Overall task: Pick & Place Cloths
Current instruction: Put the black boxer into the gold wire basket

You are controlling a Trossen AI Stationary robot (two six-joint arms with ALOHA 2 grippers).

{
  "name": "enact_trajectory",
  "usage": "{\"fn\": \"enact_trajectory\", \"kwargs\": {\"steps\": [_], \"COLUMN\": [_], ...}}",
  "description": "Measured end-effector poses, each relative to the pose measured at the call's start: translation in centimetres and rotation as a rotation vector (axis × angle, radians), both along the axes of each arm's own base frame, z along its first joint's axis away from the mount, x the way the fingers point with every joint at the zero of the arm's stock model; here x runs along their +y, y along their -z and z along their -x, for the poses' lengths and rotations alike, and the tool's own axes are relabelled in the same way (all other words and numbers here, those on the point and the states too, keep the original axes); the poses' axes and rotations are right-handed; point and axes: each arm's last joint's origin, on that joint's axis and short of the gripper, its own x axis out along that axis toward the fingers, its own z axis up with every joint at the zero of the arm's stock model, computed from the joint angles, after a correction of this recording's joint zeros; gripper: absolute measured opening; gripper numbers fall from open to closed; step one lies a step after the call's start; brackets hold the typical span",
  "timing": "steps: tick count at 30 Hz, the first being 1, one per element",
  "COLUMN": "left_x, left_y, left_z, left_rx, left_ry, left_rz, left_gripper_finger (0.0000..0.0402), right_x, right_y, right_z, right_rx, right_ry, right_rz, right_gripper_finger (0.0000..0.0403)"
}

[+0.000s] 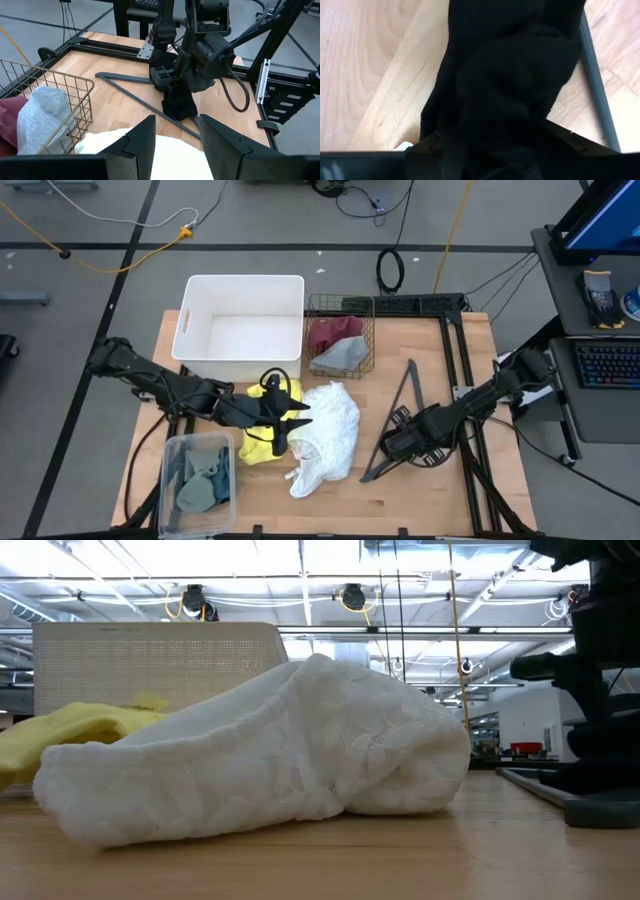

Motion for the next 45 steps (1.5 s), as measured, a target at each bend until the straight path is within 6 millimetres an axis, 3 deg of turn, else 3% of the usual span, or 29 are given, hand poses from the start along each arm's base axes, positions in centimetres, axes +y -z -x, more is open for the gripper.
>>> {"fn": "enact_trajectory", "kwargs": {"steps": [11, 17, 22, 31, 37, 45], "left_x": [0.0, 0.0, 0.0, 0.0, 0.0, 0.0], "left_y": [0.0, 0.0, 0.0, 0.0, 0.0, 0.0], "left_z": [0.0, 0.0, 0.0, 0.0, 0.0, 0.0], "left_rx": [-0.001, -0.001, -0.001, -0.001, 0.000, -0.001], "left_ry": [0.000, 0.000, 0.000, 0.000, -0.001, -0.002], "left_rz": [0.000, 0.000, -0.001, -0.001, -0.001, 0.003], "left_gripper_finger": [0.0152, 0.0152, 0.0152, 0.0152, 0.0152, 0.0152], "right_x": [-0.2, -0.4, -0.8, -1.6, -2.5, -3.6], "right_y": [-1.1, -3.3, -6.9, -15.6, -20.6, -25.3], "right_z": [0.4, 0.8, 1.2, 2.2, 3.3, 4.5], "right_rx": [-0.044, -0.078, -0.148, -0.409, -0.654, -1.081], "right_ry": [0.014, 0.086, 0.163, 0.239, 0.295, 0.278], "right_rz": [-0.025, -0.043, -0.034, -0.108, -0.156, -0.238], "right_gripper_finger": [0.0073, 0.0011, 0.0011, 0.0004, 0.0003, 0.0001]}}
